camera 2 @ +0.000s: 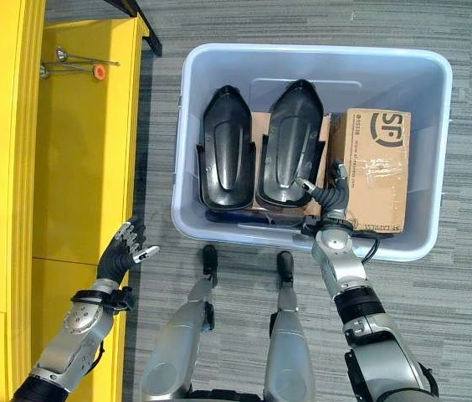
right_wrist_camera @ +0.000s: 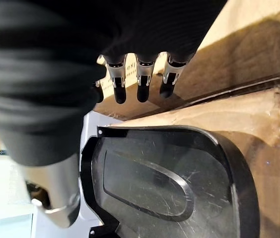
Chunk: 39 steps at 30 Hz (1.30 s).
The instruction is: Move parts from the plastic box to the shelf.
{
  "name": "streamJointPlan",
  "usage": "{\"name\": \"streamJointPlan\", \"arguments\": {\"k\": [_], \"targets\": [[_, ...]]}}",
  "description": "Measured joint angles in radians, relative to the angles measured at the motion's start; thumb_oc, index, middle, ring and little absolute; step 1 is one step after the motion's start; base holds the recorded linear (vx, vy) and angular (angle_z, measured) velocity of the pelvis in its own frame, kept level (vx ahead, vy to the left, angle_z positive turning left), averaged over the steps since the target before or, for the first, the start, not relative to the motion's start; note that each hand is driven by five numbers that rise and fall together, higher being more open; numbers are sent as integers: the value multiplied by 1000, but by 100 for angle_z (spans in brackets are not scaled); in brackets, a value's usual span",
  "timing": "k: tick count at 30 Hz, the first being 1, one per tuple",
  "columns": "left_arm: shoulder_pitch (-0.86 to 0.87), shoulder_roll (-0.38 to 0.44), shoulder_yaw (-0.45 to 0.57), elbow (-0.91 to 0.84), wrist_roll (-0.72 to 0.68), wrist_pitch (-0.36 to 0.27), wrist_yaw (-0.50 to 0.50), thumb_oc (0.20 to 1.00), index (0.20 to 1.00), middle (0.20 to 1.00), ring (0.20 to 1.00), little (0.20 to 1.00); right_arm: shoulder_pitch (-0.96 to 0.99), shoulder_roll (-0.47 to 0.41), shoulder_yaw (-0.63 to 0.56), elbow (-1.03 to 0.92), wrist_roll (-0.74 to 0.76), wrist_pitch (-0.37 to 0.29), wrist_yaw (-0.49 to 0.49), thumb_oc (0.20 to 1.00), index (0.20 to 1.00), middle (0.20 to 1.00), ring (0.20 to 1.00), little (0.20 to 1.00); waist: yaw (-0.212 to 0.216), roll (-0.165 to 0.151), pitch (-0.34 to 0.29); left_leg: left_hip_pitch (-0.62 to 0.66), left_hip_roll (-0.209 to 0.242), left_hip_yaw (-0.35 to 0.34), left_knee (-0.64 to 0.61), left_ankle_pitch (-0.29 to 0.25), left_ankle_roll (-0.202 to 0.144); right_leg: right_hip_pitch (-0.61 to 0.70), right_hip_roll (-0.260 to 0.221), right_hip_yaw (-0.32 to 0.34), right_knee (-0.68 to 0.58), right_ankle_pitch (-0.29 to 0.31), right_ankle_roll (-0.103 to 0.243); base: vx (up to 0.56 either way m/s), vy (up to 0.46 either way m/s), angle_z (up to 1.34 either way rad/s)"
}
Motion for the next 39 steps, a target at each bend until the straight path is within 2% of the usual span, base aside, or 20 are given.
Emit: {"name": "streamJointPlan", "arguments": {"k": [7,22,25,28,31,39], "targets": [[-2,1,-1,0,0,-4,10,1000,1000,1000,1000,1000,-50,-5,0,105,9,1,-22,1000,1000,1000,1000,1000,-2,0,0,-24,0,0,10,0,0,-20,0,4,0,8,1,0,0,0],[-4,2,-3,0,-1,-5,18,1000,1000,1000,1000,1000,-165,-45,5,180,8,4,-26,1000,1000,1000,1000,1000,7,-1,2,-90,-2,-5,40,0,1,-70,1,0,0,19,1,2,0,1],[-14,3,-4,0,-1,-6,18,1000,1000,1000,1000,1000,-198,-48,5,195,8,5,-31,1000,1000,1000,1000,1000,8,-1,21,-102,-3,-7,49,0,1,-77,2,-2,2,25,3,5,3,2],[-37,3,-12,0,-14,-6,19,1000,1000,1000,1000,1000,-210,-68,5,228,8,6,-32,1000,1000,1000,1000,1000,28,-3,37,-105,-6,-8,50,1,1,-82,-1,-1,7,24,3,0,0,0],[-38,11,-27,0,-31,-17,37,1000,1000,1000,1000,1000,-285,-74,10,328,8,13,-34,1000,1000,1000,1000,1000,28,-3,37,-123,-6,-11,55,1,2,-100,0,-1,14,24,3,11,0,1],[-44,13,-43,0,-37,-25,39,1000,1000,1000,1000,1000,-345,-82,41,383,8,18,-34,1000,1000,1000,1000,1000,29,-8,42,-170,-7,-25,85,0,5,-139,2,-3,38,22,4,4,0,2]]}}
